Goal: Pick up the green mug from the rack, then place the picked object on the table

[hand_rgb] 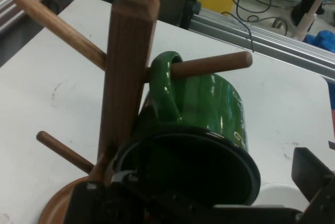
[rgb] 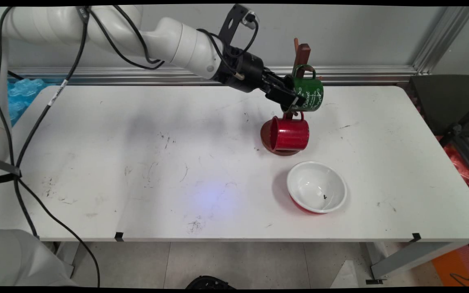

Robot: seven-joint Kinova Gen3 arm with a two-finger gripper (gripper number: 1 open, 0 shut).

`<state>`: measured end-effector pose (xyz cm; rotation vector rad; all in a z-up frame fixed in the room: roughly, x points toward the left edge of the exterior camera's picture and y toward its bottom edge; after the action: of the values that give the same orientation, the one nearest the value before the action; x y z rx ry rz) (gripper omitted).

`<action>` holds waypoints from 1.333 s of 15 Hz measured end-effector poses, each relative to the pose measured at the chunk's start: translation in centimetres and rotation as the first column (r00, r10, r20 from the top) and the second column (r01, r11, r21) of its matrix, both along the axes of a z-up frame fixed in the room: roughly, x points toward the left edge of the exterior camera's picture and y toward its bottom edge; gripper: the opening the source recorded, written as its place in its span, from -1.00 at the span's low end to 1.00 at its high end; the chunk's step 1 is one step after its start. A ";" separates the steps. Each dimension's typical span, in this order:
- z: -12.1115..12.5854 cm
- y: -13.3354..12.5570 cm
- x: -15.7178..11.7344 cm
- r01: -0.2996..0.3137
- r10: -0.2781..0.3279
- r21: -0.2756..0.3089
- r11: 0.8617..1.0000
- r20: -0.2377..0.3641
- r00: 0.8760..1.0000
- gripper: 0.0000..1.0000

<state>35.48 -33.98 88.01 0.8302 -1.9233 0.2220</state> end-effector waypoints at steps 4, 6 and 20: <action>-0.2 -0.1 -0.3 -0.003 0.003 0.004 1.000 -0.008 1.000 1.00; -0.2 -0.1 -0.4 -0.003 0.003 0.009 1.000 -0.012 1.000 -1.00; 0.4 0.4 -1.8 0.020 -0.018 0.042 0.999 -0.047 0.999 -1.00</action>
<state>33.71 -33.62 88.37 0.8379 -1.8967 0.1492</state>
